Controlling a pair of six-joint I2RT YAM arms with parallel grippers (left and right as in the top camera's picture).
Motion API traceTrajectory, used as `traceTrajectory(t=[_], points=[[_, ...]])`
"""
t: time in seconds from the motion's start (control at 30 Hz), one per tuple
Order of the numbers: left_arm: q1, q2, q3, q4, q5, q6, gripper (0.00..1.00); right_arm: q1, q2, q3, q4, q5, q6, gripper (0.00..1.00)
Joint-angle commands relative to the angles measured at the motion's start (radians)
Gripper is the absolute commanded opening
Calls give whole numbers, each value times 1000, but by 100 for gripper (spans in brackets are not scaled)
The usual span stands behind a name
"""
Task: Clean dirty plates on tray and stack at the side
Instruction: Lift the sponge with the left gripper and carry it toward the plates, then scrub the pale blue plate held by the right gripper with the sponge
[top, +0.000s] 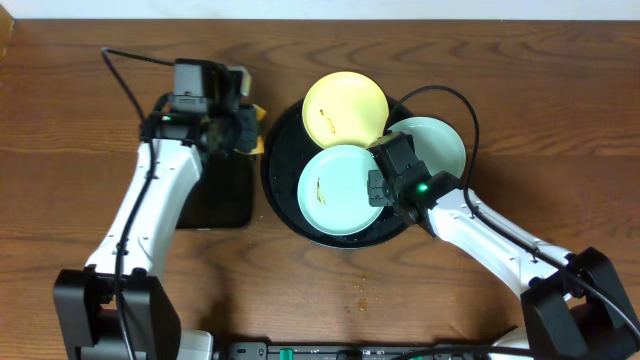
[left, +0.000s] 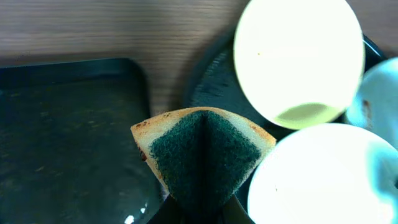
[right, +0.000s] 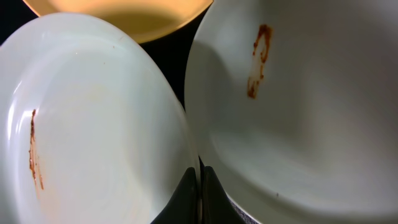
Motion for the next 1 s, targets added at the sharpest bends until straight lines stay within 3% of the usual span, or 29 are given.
traceTrajectory(t=[0.0,0.13,0.4,0.97], points=[[-58,7,-2,-6,14,-13,8,-5,-2,4,5,1,14,1],[-113,16,-2,-38,13,-92,7,-5,-2,4,4,1,15,1],[-254,44,-34,-59,12,-92,8,-5,-2,4,3,0,23,1],[-458,44,-324,331,12,-130,7,-5,-2,4,3,0,22,1]])
